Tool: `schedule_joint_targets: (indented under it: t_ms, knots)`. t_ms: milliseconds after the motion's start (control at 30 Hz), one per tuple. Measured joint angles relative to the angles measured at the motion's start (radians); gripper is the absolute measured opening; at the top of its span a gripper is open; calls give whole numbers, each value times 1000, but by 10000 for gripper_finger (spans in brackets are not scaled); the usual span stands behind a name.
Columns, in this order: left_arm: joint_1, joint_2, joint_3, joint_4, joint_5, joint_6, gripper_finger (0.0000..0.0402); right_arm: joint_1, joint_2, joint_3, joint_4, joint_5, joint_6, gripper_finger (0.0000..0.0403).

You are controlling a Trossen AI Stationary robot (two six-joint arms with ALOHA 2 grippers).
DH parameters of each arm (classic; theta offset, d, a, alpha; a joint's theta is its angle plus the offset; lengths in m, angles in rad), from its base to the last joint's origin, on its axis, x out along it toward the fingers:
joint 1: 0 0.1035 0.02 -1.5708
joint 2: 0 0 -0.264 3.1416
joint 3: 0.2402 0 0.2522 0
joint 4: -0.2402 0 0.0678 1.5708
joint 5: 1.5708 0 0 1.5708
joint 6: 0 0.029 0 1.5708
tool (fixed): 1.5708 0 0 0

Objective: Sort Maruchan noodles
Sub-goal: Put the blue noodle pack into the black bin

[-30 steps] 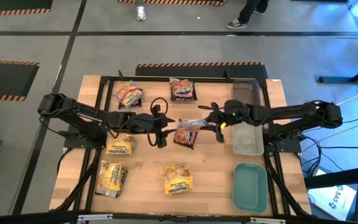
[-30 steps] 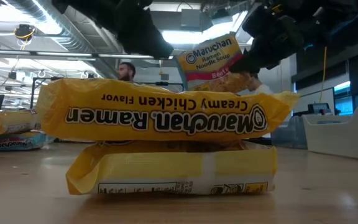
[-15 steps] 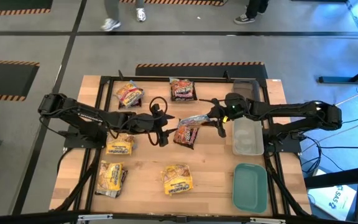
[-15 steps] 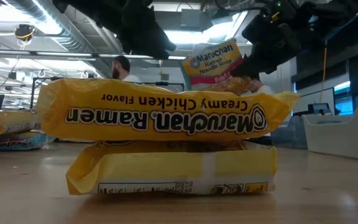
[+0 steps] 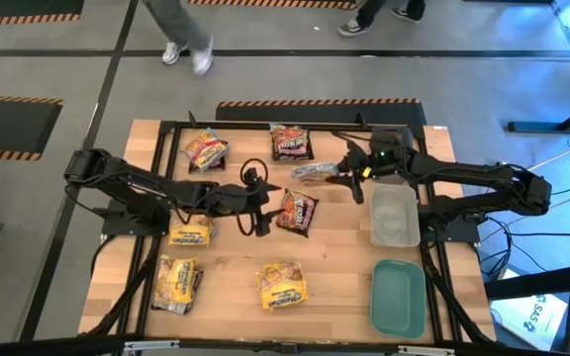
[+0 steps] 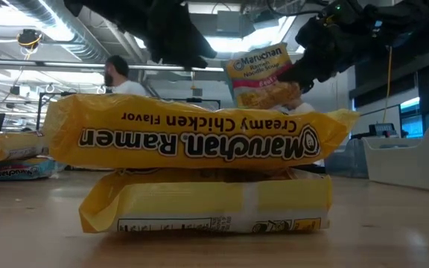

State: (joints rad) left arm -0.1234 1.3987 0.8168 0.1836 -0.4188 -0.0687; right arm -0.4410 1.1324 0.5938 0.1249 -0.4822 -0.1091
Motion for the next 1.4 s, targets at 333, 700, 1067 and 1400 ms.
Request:
schedule_joint_targets:
  t_ms: [333, 700, 1067, 1400]
  knots:
    - [45, 62, -5, 33, 47, -31, 293, 2, 0, 0, 17, -41, -17, 90]
    - [63, 65, -210, 496, 8, -79, 293, 24, 34, 0, 181, -108, 24, 90]
    - [109, 192, -169, 671, 131, -33, 293, 152, 157, 0, 406, -22, 46, 96]
    - [111, 246, -98, 666, 153, 1, 246, 188, 208, 0, 503, -17, 78, 103]
